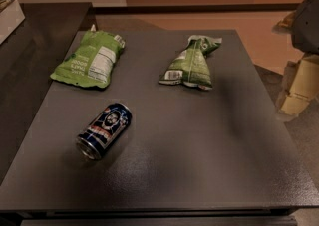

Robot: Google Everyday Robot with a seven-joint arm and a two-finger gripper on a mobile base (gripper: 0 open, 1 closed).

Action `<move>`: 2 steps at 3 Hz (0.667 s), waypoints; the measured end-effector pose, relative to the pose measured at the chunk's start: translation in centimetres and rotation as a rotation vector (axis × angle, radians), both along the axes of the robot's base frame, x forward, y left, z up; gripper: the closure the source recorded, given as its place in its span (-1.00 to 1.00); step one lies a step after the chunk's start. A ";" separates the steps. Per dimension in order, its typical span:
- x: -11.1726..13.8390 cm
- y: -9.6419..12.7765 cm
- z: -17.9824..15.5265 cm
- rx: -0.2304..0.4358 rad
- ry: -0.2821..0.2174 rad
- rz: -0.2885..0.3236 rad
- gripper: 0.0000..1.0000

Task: Pick pepsi can

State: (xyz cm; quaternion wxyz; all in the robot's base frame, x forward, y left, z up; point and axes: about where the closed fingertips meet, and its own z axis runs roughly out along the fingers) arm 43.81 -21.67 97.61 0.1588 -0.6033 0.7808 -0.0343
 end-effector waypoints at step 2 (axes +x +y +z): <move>-0.1 0.5 0.3 0.025 -0.008 0.030 -1.00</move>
Offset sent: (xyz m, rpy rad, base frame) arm -0.0025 0.0100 0.0020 0.0632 0.0040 0.0773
